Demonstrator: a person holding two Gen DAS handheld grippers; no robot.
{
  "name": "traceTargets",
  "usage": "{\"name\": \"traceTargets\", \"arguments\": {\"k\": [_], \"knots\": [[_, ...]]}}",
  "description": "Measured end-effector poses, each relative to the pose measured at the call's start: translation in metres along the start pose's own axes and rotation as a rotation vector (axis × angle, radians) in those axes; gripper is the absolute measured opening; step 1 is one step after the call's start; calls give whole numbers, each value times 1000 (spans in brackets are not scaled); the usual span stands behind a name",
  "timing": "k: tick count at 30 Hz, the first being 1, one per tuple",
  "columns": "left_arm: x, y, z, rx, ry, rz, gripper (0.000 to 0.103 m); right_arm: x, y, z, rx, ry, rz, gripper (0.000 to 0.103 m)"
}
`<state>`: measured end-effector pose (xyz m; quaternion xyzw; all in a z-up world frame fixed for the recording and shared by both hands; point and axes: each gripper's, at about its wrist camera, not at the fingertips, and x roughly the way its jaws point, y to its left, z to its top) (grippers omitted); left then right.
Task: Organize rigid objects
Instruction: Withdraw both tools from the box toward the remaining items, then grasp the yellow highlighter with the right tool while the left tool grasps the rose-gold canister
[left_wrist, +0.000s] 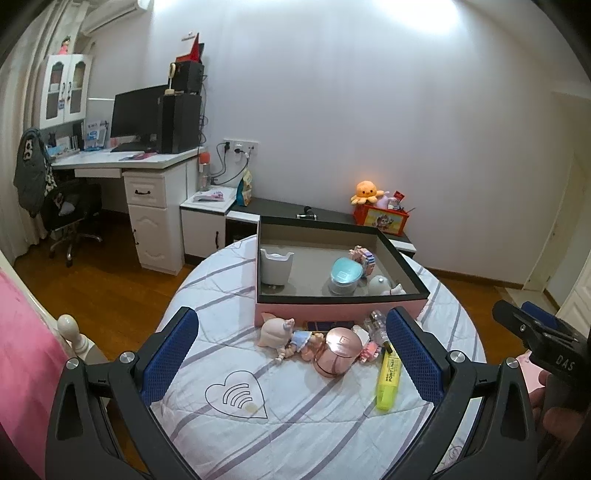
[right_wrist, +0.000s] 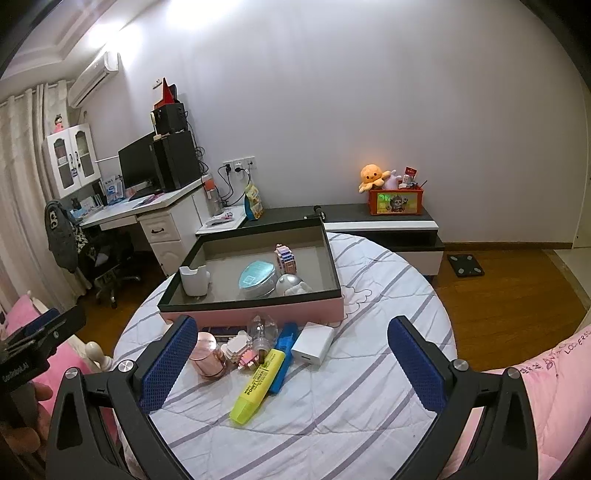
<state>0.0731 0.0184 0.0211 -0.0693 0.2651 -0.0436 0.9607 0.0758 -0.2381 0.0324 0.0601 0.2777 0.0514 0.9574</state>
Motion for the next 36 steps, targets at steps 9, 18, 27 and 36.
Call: {"name": "traceTargets", "arguments": {"k": [9, 18, 27, 36], "knots": [[1, -2, -2, 3, 4, -6, 103, 0, 2, -1, -4, 5, -3, 103], [7, -4, -6, 5, 24, -8, 103, 13, 1, -7, -4, 49, -6, 103], [27, -7, -17, 14, 73, -5, 103, 54, 0, -32, 0, 180, -7, 103], [61, -9, -40, 26, 166, 5, 103, 107, 8, -66, 4, 329, 38, 95]]}}
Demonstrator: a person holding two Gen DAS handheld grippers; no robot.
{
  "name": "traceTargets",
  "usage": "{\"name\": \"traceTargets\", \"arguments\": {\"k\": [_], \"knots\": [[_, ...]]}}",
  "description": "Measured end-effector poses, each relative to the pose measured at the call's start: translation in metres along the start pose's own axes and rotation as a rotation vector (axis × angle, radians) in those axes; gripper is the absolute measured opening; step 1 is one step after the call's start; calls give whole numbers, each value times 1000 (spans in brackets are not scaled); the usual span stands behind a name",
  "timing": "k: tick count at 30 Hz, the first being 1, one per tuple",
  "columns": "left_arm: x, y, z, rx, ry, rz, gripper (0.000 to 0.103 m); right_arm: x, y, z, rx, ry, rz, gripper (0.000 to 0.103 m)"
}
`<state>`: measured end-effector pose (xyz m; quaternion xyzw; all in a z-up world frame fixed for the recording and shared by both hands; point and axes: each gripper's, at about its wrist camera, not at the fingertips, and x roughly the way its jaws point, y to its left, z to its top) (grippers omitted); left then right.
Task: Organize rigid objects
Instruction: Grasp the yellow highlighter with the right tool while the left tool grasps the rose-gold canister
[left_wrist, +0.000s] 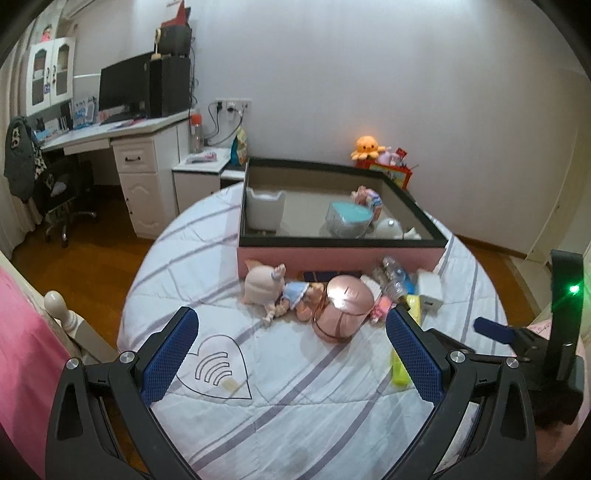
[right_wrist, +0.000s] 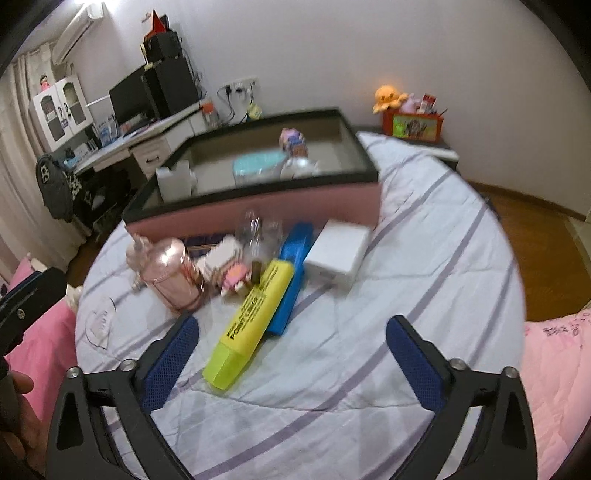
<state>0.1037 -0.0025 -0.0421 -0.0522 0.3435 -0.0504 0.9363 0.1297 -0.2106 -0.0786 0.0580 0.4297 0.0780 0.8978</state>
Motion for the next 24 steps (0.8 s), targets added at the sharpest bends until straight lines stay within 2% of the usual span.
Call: {"name": "traceTargets", "arguments": {"k": [2, 5, 8, 12, 14, 19, 24], "knots": [[6, 0, -2, -2, 14, 0, 103, 9, 2, -2, -3, 17, 9, 91], [14, 0, -3, -1, 31, 0, 103, 19, 4, -3, -2, 39, 17, 77], [20, -2, -5, 3, 47, -3, 103, 27, 6, -3, -2, 47, 36, 72], [28, -3, -7, 9, 63, -5, 103, 21, 7, -4, -24, 44, 67, 55], [31, -4, -7, 8, 68, -7, 103, 18, 8, -5, -33, 44, 69, 51], [37, -7, -8, 9, 84, -14, 103, 15, 8, -4, -26, 41, 73, 48], [39, -12, -9, 20, 87, -16, 103, 30, 12, 2, -27, 60, 78, 48]]}}
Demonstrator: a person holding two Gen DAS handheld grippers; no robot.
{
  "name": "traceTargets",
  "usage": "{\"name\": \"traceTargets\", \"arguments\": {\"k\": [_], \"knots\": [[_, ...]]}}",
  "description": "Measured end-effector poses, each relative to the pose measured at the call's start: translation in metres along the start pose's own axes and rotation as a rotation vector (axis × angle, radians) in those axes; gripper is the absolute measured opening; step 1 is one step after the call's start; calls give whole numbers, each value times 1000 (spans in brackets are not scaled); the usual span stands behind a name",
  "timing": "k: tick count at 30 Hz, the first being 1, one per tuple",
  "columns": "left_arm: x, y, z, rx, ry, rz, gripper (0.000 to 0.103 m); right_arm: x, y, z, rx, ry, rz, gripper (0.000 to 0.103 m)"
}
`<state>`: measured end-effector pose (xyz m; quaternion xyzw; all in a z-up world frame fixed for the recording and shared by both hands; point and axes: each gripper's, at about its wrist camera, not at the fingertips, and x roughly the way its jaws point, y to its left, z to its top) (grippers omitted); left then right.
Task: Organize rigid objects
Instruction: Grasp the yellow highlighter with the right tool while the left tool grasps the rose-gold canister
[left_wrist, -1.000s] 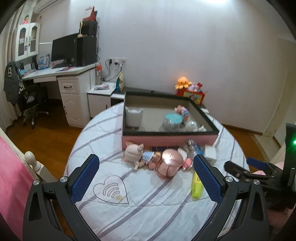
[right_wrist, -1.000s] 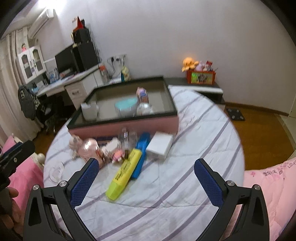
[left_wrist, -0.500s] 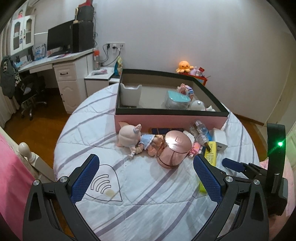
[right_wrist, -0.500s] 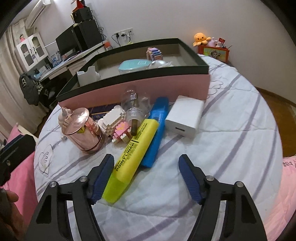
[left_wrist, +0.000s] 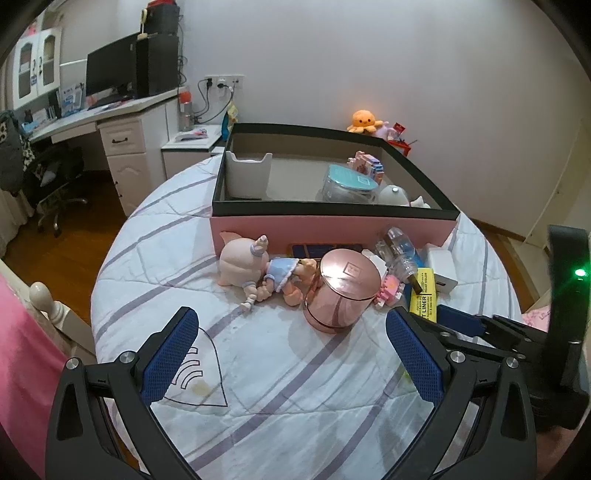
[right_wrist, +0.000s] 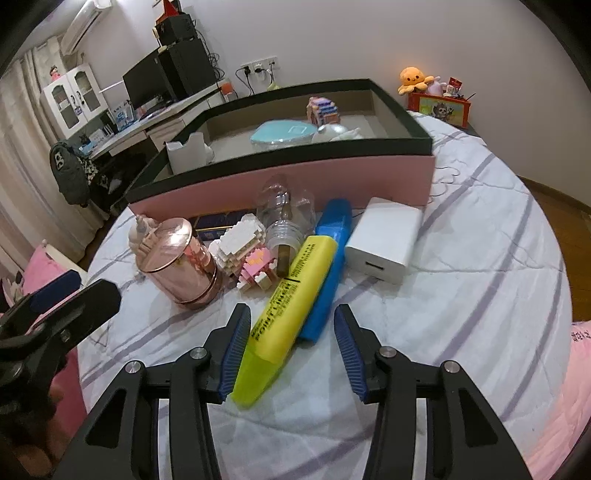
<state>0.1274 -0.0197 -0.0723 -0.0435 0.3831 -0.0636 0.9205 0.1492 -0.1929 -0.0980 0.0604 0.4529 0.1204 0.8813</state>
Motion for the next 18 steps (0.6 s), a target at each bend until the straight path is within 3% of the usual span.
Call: {"name": "traceTargets", "arguments": {"k": [2, 6, 18], "knots": [[0, 0, 0, 2, 0, 2, 103, -1, 0, -1, -5, -3, -2, 46], [1, 3, 0, -8, 3, 8, 103, -11, -8, -4, -8, -7, 4, 25], [21, -16, 5, 32, 4, 2, 103, -6, -19, 2, -3, -11, 24, 22]]}}
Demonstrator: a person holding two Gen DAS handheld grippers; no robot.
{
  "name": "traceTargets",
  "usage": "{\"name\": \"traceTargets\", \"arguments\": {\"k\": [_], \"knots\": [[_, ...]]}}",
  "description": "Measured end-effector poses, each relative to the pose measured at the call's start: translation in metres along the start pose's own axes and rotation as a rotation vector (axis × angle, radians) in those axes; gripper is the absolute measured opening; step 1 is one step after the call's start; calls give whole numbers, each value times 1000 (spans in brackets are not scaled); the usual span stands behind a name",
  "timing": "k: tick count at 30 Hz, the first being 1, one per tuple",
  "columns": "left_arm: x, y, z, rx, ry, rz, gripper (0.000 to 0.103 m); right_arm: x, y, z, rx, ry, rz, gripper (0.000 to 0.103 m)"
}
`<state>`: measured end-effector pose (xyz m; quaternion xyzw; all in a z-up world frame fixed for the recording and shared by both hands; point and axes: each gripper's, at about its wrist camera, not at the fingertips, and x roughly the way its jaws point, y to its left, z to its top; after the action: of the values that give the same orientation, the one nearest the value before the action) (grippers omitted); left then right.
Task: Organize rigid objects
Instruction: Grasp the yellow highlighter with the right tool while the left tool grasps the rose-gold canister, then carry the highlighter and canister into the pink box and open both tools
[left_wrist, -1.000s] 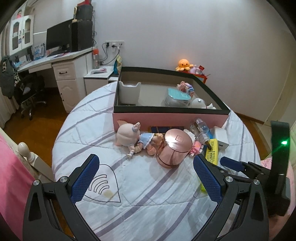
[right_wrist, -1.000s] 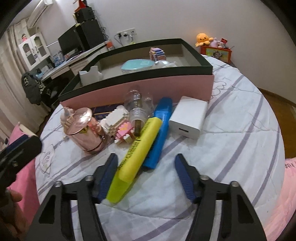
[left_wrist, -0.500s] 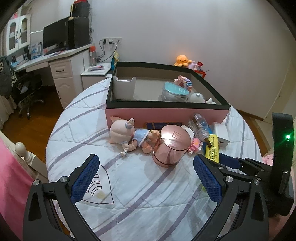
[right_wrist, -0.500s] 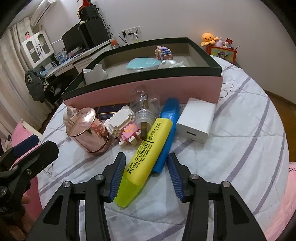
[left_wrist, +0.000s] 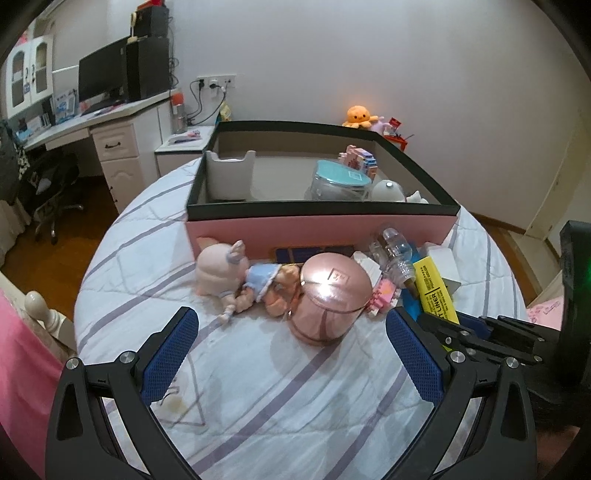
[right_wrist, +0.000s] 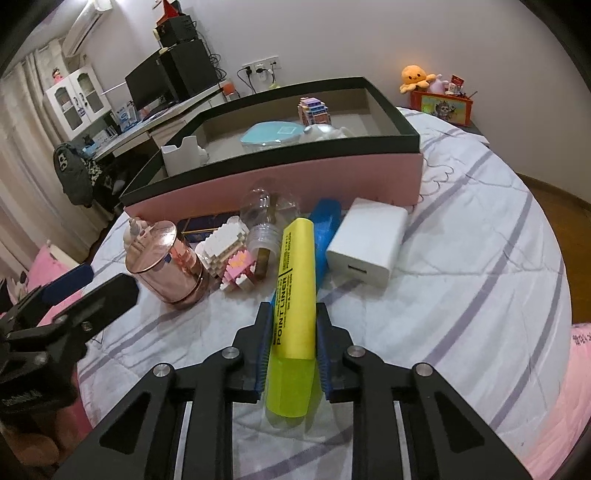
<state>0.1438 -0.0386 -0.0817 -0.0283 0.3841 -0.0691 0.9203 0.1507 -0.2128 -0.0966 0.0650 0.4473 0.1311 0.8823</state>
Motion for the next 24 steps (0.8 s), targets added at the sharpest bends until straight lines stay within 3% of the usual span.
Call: {"name": "traceTargets", "arguments": {"k": [8, 14, 16, 17, 18, 24], "knots": [[39, -7, -2, 3, 47, 35, 101, 1, -6, -1, -3, 4, 25, 21], [41, -1, 3, -34, 23, -4, 94, 1, -10, 1, 8, 4, 55, 21], [37, 2, 1, -38, 15, -31, 85, -1, -11, -1, 12, 5, 64, 21], [35, 0, 0, -32, 12, -59, 56, -2, -11, -2, 12, 5, 68, 21], [34, 0, -1, -26, 23, -83, 49, -2, -12, -2, 12, 6, 70, 21], [25, -1, -3, -12, 22, -89, 49, -11, -11, -4, 17, -8, 76, 21]]}}
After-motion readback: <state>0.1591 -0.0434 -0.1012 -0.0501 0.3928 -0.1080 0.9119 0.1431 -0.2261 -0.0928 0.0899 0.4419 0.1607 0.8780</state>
